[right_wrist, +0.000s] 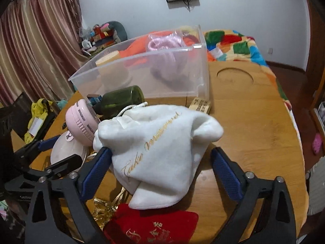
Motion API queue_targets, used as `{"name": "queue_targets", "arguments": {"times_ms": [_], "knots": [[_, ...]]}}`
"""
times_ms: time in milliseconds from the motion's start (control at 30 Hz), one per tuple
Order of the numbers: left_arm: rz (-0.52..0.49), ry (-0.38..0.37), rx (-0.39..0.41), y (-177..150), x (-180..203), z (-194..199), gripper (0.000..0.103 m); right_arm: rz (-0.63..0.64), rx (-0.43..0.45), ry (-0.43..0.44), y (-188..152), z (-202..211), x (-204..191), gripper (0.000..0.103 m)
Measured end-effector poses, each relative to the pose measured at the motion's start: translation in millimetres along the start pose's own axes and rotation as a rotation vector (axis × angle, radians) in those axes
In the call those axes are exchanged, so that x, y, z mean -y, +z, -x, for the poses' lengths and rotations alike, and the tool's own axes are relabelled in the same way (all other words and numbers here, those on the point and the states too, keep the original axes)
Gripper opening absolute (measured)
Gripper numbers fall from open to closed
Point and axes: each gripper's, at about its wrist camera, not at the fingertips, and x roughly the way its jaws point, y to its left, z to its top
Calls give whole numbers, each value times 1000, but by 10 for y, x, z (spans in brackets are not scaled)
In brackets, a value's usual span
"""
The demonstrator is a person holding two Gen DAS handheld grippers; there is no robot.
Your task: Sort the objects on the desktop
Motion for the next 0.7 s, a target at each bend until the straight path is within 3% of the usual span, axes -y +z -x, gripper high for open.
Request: {"name": "queue_targets", "arguments": {"times_ms": [100,233,267,700], "knots": [[3,-15,15,-15,-1,6,91,-1,6,14,8,20,1,66],[-9,-1,33,-19,4,22,67,-8,28,25,25,75,19,47],[-16,9,35,-15,4,22,65,-7,31,24,36,71,11,45],[43,49,46,5,-203,124,65,-28,107,28,105,305,106,25]]}}
